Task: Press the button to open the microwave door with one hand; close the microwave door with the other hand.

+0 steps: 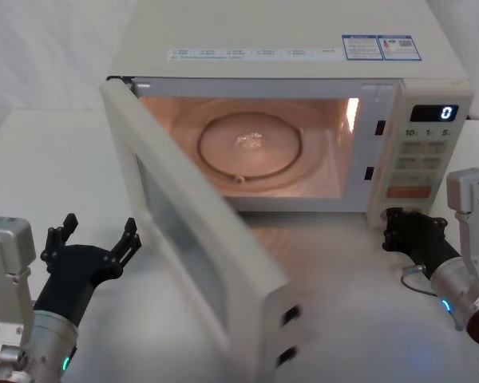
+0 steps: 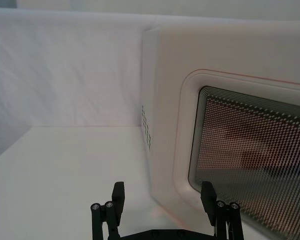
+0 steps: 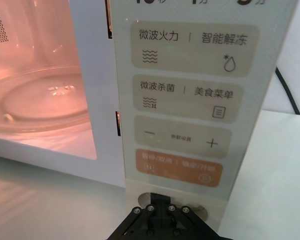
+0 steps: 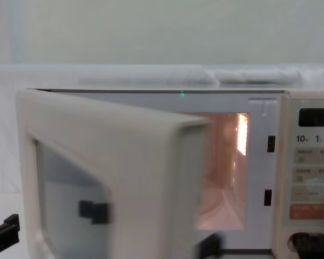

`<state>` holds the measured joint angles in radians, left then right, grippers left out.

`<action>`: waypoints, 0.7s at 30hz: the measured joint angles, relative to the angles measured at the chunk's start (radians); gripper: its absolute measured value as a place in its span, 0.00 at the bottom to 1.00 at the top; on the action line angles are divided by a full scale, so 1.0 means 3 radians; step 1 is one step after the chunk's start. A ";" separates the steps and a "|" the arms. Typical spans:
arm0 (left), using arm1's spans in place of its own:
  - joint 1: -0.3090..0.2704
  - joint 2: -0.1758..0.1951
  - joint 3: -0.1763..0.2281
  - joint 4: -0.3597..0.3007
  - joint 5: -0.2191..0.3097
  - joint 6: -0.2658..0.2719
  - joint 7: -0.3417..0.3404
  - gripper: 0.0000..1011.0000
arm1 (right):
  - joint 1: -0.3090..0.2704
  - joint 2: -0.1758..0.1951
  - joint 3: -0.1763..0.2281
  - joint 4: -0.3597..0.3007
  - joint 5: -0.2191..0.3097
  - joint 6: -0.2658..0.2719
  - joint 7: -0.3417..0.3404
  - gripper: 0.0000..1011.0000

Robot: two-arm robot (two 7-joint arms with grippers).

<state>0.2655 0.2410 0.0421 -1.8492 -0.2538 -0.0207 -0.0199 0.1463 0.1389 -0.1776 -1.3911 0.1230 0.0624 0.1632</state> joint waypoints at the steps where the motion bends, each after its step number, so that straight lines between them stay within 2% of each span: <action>1: 0.0000 0.0000 0.0000 0.0000 0.0000 0.0000 0.0000 0.99 | -0.0008 0.0000 0.0003 -0.0008 0.0000 0.0001 -0.0001 0.00; 21: 0.0000 0.0000 0.0001 0.0000 0.0000 0.0000 0.0000 0.99 | -0.0121 0.0010 0.0038 -0.0122 -0.0021 0.0056 -0.0015 0.00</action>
<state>0.2654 0.2410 0.0422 -1.8492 -0.2538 -0.0207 -0.0199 0.1100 0.1418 -0.1663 -1.4276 0.1168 0.0793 0.1587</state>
